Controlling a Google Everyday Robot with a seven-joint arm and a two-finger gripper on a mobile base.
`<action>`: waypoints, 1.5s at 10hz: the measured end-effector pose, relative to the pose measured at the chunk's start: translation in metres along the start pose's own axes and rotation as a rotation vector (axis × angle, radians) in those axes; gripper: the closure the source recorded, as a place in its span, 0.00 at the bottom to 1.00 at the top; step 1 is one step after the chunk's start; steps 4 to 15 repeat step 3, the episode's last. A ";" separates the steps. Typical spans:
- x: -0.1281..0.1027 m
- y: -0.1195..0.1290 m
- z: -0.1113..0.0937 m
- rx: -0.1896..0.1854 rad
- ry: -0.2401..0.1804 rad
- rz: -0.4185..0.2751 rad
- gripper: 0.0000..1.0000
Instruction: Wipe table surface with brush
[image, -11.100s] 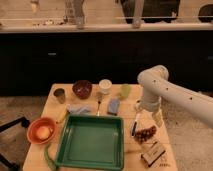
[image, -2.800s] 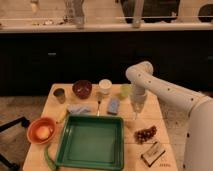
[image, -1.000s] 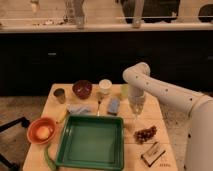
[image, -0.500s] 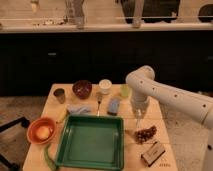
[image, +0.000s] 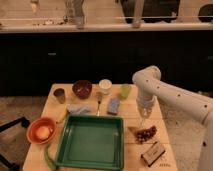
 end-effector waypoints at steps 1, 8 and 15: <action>0.006 -0.004 0.002 -0.010 -0.008 0.005 1.00; 0.014 -0.016 0.004 -0.026 -0.017 -0.001 1.00; 0.014 -0.016 0.004 -0.026 -0.017 -0.001 1.00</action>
